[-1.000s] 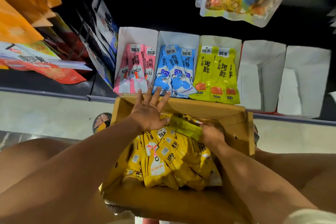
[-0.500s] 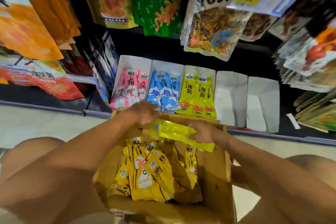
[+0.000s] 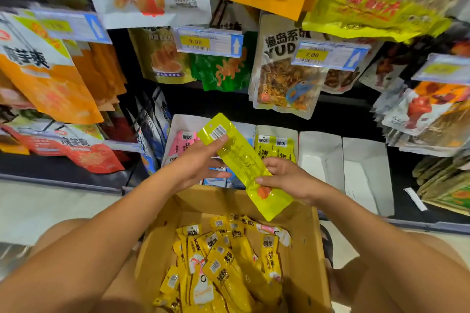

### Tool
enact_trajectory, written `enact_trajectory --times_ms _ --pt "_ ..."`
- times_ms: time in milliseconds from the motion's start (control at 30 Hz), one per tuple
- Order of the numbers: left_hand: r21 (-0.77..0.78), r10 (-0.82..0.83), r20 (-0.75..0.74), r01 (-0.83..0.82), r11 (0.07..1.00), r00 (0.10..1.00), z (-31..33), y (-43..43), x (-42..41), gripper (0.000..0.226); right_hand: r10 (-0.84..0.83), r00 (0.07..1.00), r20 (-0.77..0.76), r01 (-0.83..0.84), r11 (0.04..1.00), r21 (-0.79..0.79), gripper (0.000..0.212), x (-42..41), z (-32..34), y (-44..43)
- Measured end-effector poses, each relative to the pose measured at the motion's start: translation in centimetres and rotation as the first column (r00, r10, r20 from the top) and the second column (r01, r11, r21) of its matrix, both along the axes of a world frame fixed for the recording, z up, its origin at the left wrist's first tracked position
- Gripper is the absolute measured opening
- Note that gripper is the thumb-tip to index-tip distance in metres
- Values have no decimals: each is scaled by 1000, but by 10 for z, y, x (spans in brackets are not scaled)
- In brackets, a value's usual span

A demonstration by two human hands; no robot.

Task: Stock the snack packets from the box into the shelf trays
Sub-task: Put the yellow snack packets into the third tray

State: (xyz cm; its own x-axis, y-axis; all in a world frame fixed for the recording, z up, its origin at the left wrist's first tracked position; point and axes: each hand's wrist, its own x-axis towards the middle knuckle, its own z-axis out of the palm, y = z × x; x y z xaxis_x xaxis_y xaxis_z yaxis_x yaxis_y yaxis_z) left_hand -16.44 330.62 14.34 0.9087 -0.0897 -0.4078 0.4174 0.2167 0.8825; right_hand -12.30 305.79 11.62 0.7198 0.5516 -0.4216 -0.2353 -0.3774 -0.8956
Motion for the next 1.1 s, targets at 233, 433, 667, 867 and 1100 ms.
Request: enact_trajectory --times_ms 233,433,667,867,1100 --pt "56 64 -6 -64 996 998 -24 5 29 35 50 999 1 -50 999 -17 34 20 -18 20" --pt "-11 143 -30 -144 990 989 -38 0 39 35 -16 999 37 15 999 33 23 31 -23 22" --pt "-93 142 -154 -157 983 978 -48 -27 26 33 -131 923 362 155 987 -39 14 28 -39 32" --pt "-199 152 -155 -181 963 976 -51 -25 26 50 182 734 655 93 928 -362 47 11 -49 40" --pt "-144 151 -120 -168 975 981 -59 -16 24 31 245 667 703 115 899 -422 59 6 -48 45"
